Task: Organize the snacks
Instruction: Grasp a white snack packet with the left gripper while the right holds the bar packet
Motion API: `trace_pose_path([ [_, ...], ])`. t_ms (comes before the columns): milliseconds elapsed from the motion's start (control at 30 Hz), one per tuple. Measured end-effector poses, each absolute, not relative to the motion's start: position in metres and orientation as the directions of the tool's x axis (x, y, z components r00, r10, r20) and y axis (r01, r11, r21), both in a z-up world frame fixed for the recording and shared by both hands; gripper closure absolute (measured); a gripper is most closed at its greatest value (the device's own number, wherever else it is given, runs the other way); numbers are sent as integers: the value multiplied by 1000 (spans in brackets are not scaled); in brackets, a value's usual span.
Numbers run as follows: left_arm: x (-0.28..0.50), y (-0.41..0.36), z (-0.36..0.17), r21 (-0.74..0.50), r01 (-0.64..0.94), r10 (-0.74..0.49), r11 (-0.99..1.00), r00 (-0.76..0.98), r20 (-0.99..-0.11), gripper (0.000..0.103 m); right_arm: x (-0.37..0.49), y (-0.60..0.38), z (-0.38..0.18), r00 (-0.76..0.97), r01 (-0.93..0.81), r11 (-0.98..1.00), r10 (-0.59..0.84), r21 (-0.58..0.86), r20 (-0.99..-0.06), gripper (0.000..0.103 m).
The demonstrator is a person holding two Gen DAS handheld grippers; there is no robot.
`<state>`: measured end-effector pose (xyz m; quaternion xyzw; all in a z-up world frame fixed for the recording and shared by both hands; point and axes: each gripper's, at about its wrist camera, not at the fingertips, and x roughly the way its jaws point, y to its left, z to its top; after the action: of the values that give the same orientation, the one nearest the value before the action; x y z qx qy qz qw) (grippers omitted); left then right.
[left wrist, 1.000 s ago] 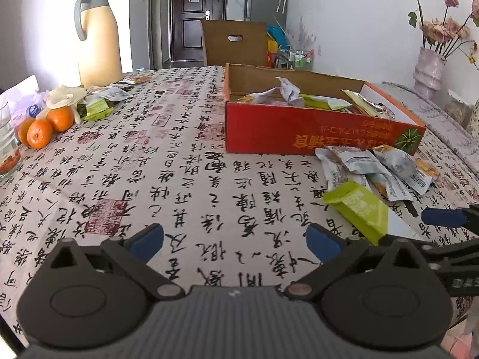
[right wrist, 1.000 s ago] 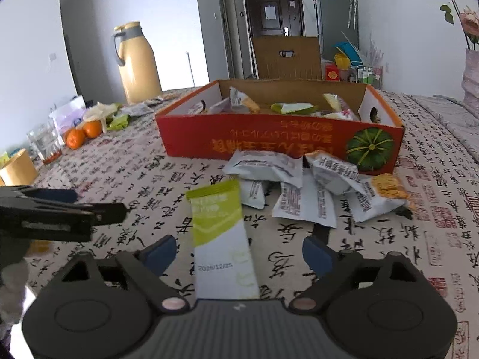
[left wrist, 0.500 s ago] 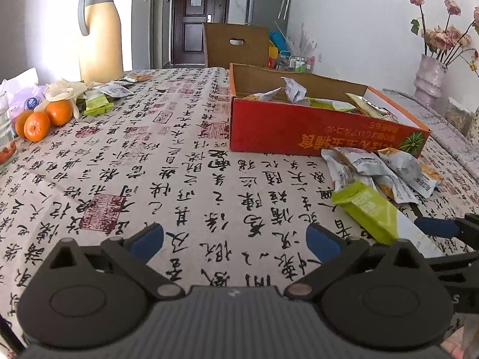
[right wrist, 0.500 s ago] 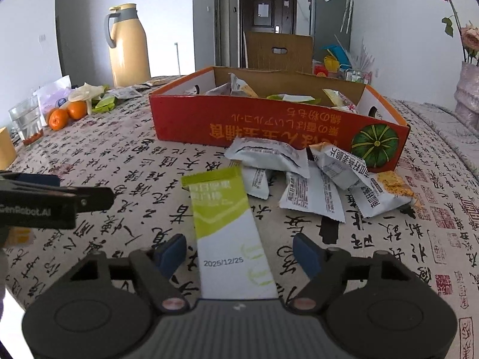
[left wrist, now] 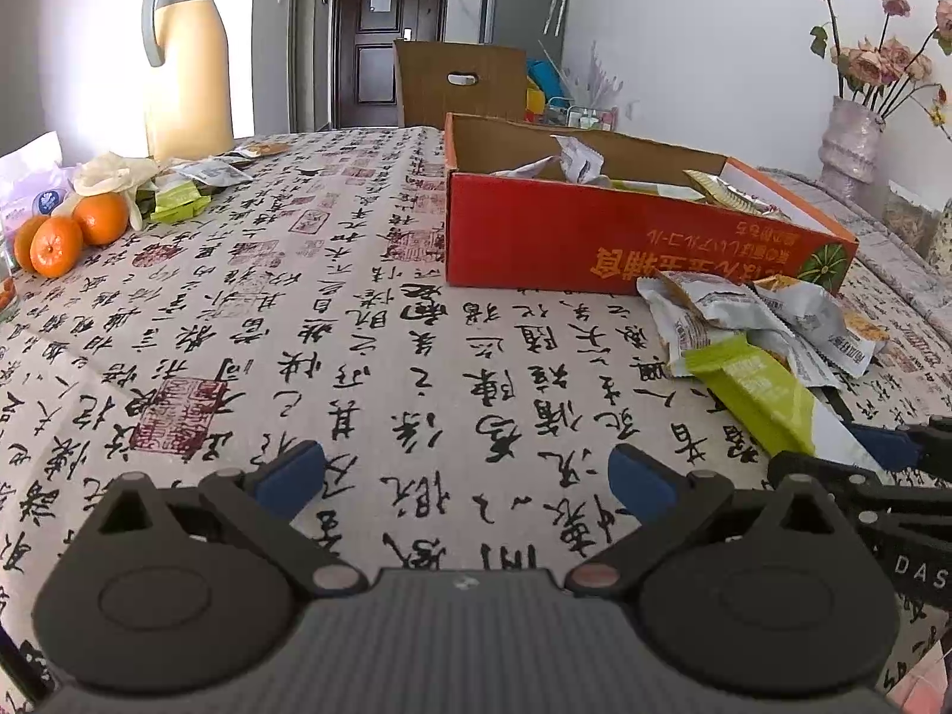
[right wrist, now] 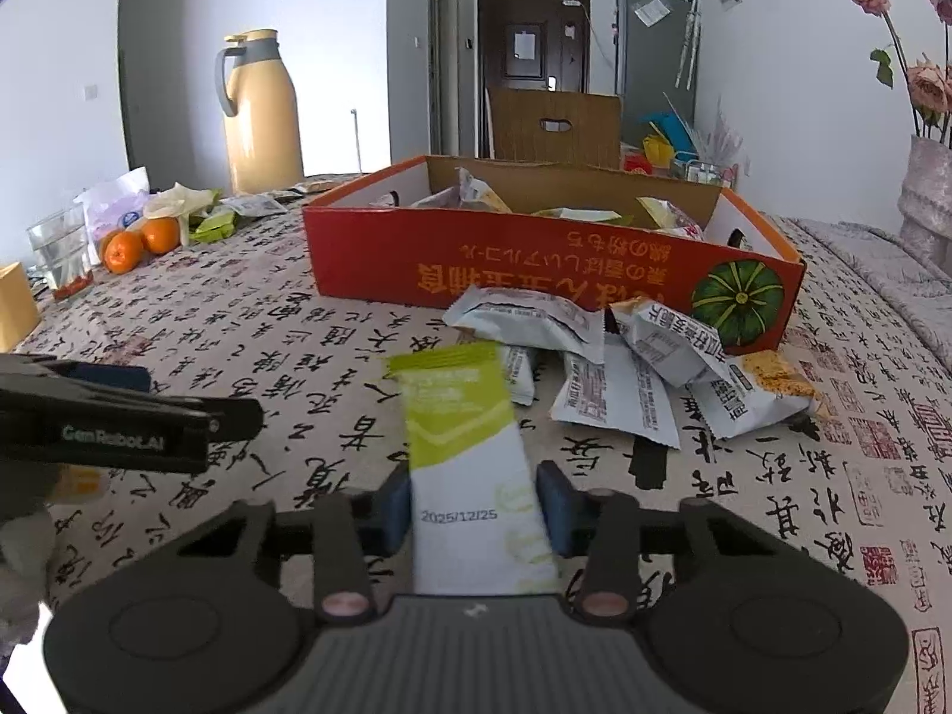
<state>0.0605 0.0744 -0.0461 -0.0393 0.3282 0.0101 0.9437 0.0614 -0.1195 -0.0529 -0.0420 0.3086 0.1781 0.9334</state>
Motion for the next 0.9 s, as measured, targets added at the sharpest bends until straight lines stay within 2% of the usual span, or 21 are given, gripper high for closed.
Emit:
trace_pose_path([
  [433,59,75,-46,-70,-46,-7,997,788,-615,0,50,-133,-52,778,-337,939,318,68,-543,66],
  [700,61,71,-46,-40,-71,29,997,773,-634,0,41,-157,-32,827,-311,946,317,92,-464,67],
  [900,72,68,-33,-74,-74,7,994,753,-658,0,45,-190,-17,869,-257,960,278,107,-409,66],
])
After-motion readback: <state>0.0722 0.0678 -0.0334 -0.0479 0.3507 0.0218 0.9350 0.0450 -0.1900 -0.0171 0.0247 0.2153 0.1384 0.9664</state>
